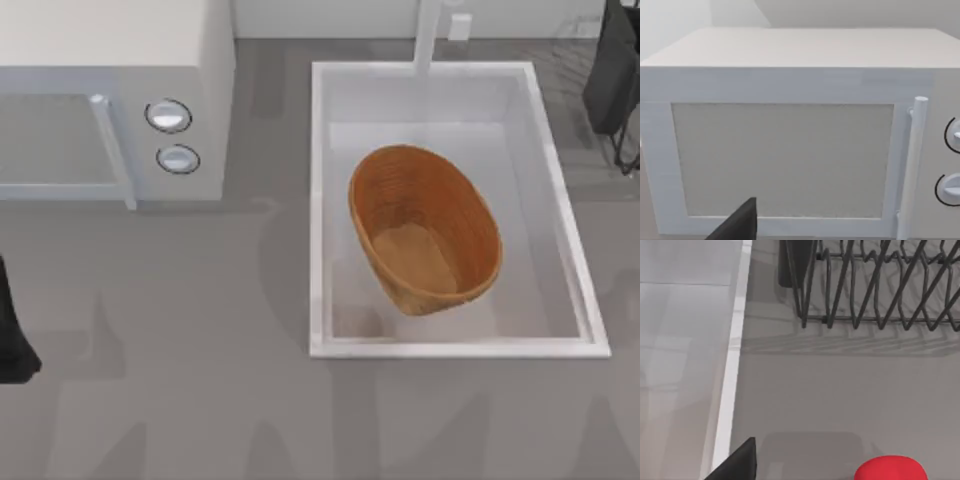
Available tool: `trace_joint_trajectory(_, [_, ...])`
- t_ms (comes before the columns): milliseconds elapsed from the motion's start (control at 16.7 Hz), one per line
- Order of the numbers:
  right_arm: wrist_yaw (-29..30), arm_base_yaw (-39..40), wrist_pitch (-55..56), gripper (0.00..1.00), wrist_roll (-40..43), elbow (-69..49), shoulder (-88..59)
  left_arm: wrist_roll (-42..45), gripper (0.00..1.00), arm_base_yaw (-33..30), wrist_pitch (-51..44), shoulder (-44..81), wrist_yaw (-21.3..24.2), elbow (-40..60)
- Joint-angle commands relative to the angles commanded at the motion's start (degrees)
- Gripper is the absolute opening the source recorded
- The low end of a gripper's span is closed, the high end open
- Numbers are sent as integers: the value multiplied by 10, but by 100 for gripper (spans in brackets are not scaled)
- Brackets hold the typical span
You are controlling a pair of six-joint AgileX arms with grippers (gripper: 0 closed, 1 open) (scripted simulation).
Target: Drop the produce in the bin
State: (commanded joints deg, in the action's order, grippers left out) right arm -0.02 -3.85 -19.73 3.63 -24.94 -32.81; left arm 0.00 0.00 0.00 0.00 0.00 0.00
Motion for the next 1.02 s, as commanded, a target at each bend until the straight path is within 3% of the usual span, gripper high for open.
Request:
trace_joint_trajectory(540, [1, -52, -278, 100, 51, -318, -520, 0, 100, 0, 0, 0, 0, 0])
trace_joint_trajectory(1020, [0, -75, -388, 100, 72, -475, -717, 0, 100, 0, 0, 0, 0, 0])
